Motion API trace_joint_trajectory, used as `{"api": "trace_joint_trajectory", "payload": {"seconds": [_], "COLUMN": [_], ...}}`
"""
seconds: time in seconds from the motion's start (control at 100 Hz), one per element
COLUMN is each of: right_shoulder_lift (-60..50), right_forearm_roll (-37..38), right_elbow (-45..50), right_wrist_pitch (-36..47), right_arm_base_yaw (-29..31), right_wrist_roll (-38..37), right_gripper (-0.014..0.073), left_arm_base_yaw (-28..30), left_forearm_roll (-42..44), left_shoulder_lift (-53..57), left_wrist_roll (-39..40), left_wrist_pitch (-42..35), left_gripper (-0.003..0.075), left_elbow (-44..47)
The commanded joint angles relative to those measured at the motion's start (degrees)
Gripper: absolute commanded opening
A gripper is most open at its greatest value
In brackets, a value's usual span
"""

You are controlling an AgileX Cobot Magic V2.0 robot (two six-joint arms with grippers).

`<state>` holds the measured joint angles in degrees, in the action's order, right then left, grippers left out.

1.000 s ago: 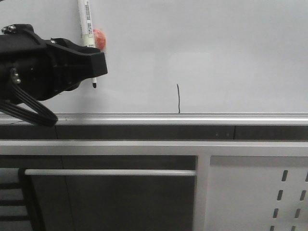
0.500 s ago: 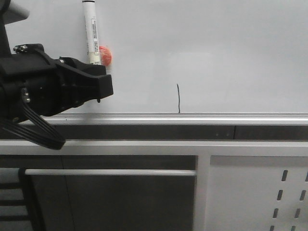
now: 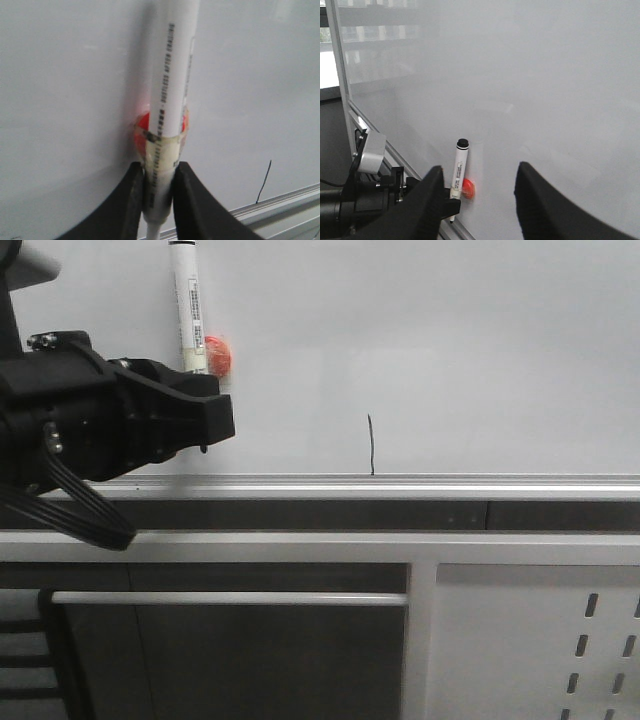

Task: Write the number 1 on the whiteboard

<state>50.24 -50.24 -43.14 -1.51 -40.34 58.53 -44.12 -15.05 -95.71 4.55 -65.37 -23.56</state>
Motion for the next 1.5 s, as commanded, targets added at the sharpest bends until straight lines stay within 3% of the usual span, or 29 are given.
{"api": "trace_joint_trajectory", "payload": {"seconds": [0.0, 0.25, 0.72, 1.13, 1.18, 1.25, 1.37, 1.49], "right_shoulder_lift": [-0.79, -0.79, -2.47, -4.71, -5.02, -5.39, -5.90, -6.37], "right_forearm_roll": [0.12, 0.12, 0.12, 0.12, 0.12, 0.12, 0.12, 0.12], "right_elbow": [-1.68, -1.68, -1.68, -1.68, -1.68, -1.68, -1.68, -1.68], "right_wrist_pitch": [3.31, 3.31, 3.43, 2.80, 2.80, 1.87, -1.58, -4.53], "right_arm_base_yaw": [0.45, 0.45, 0.45, 0.45, 0.45, 0.45, 0.45, 0.45], "right_wrist_roll": [0.34, 0.34, 0.34, 0.34, 0.34, 0.34, 0.34, 0.34], "right_gripper": [0.0293, 0.0293, 0.0293, 0.0293, 0.0293, 0.0293, 0.0292, 0.0276], "left_arm_base_yaw": [0.12, 0.12, 0.00, 0.00, 0.00, 0.00, 0.00, 0.00], "left_forearm_roll": [-0.78, -1.01, 2.35, 7.48, 8.01, 8.01, 8.51, 9.48], "left_shoulder_lift": [1.36, 1.36, 2.33, 13.95, 16.13, 19.12, 23.39, 26.56], "left_wrist_roll": [0.04, 0.04, 0.04, 1.00, 1.14, 1.14, 1.14, 1.14], "left_wrist_pitch": [-11.30, -11.30, -12.70, -12.70, -12.70, -12.45, -12.35, -12.35], "left_gripper": [0.0120, 0.0240, 0.0296, 0.0295, 0.0280, 0.0204, -0.0018, -0.0018], "left_elbow": [-1.32, -1.32, 2.05, 8.78, 9.87, 11.71, 15.51, 18.99]}}
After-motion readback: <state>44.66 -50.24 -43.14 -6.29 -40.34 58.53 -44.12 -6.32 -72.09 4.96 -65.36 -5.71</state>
